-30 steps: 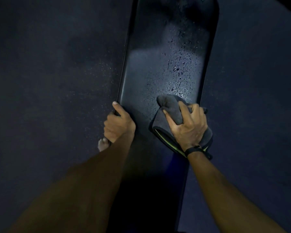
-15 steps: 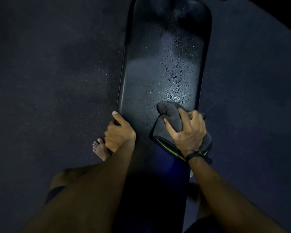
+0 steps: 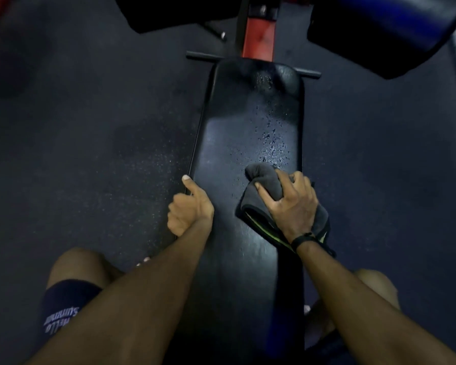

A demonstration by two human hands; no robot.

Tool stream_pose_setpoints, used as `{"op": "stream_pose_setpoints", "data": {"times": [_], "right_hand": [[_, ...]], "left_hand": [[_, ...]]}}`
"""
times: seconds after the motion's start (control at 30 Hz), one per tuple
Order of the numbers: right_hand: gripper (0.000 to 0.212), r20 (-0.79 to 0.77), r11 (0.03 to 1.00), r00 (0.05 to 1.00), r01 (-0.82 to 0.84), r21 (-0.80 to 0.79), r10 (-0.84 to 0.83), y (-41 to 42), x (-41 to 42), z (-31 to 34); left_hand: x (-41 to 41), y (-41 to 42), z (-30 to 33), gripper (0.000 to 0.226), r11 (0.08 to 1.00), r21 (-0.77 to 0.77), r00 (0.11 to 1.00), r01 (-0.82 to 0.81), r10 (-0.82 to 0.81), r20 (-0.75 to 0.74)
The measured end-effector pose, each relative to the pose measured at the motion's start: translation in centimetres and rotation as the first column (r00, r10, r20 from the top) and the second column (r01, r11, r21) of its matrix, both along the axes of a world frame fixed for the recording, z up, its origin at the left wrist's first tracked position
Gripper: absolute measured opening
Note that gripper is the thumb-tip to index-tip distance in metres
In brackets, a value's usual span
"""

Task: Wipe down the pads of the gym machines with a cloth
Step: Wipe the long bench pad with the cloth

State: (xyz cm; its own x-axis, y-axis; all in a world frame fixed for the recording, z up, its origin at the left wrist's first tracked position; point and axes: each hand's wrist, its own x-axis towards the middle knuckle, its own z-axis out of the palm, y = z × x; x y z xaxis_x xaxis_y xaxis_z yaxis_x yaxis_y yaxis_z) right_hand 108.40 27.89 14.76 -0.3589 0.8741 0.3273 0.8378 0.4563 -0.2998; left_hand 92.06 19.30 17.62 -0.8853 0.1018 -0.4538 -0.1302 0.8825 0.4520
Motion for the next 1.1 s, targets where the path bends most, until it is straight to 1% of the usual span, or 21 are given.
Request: {"op": "stream_pose_setpoints", "data": {"times": [0.07, 0.13, 0.17, 0.27, 0.4, 0.5, 0.6, 0.73, 0.8, 0.87, 0.93, 1.1], "right_hand": [[0.05, 0.025, 0.999, 1.0, 0.018, -0.034, -0.017, -0.6, -0.3, 0.5], [0.053, 0.099, 0.998, 0.995, 0.027, -0.056, -0.021, -3.2, -0.1, 1.0], [0.054, 0.119, 0.997, 0.993, 0.03, -0.074, -0.021, -4.8, 0.2, 1.0], [0.055, 0.14, 0.998, 0.99, 0.032, -0.05, -0.025, -9.5, 1.0, 1.3], [0.057, 0.193, 0.997, 0.981, 0.032, -0.072, -0.017, -12.0, 2.0, 1.2], [0.054, 0.183, 0.998, 0.983, 0.01, -0.063, 0.002, -11.9, 2.3, 1.1], [0.048, 0.138, 0.998, 0.99, -0.021, -0.058, 0.028, -10.1, 1.9, 0.9], [0.049, 0.116, 0.999, 0.993, 0.01, -0.043, -0.005, -5.3, 0.1, 0.4], [0.05, 0.109, 1.0, 0.994, 0.024, -0.018, -0.022, -2.0, -1.1, 0.3], [0.05, 0.118, 1.0, 0.993, 0.026, 0.003, -0.026, 1.8, -2.5, 0.1], [0.052, 0.133, 0.999, 0.99, 0.041, -0.009, -0.039, 5.9, -4.0, -0.1], [0.057, 0.153, 0.995, 0.985, 0.089, -0.045, -0.081, 15.2, -7.9, 0.4]], "left_hand": [[0.0, -0.6, 0.1, 0.082, 0.998, 0.067, 0.999, 0.005, -0.008, 0.045], [0.6, -2.2, 1.0, 0.083, 0.993, 0.096, 0.994, 0.073, -0.08, 0.078], [0.7, -3.0, 1.3, 0.082, 0.985, 0.141, 0.99, 0.095, -0.109, 0.092], [0.4, -4.4, 1.8, 0.08, 0.962, 0.236, 0.971, 0.14, -0.18, 0.158], [0.4, -4.7, 2.3, 0.081, 0.962, 0.225, 0.962, 0.155, -0.199, 0.189], [-0.2, -3.8, 2.7, 0.083, 0.97, 0.222, 0.956, 0.103, -0.159, 0.248], [-1.2, -2.1, 2.5, 0.081, 0.973, 0.214, 0.965, 0.085, -0.134, 0.226], [-1.3, -0.3, 0.6, 0.076, 0.988, 0.068, 0.985, 0.14, -0.146, 0.092], [-1.4, 0.1, -0.3, 0.076, 0.99, 0.025, 0.989, 0.14, -0.141, 0.049], [-1.5, 0.4, -0.9, 0.076, 0.991, 0.007, 0.991, 0.133, -0.133, 0.023], [-1.6, 0.8, -1.2, 0.076, 0.992, -0.016, 0.993, 0.122, -0.122, 0.002], [-1.6, 1.1, -1.7, 0.077, 0.992, -0.055, 0.994, 0.111, -0.111, 0.013]]}}
